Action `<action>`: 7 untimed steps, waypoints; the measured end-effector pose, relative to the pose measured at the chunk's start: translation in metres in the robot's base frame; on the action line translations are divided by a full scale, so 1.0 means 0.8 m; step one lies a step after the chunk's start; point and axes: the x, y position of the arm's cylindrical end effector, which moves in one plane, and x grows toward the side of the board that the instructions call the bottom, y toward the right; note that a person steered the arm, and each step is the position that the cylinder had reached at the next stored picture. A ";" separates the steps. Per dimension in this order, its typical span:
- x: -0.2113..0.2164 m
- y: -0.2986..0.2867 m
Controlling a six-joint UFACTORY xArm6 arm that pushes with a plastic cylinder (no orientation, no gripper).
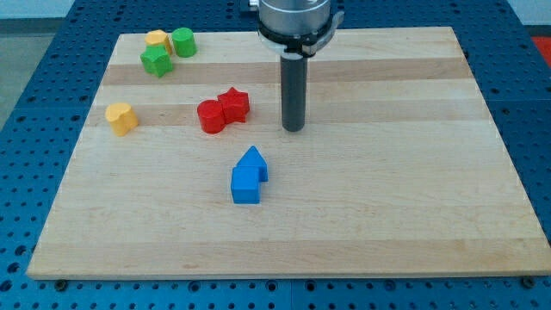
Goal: Move red star near to green star
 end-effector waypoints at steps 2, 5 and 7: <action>0.001 -0.051; -0.030 -0.068; -0.031 -0.105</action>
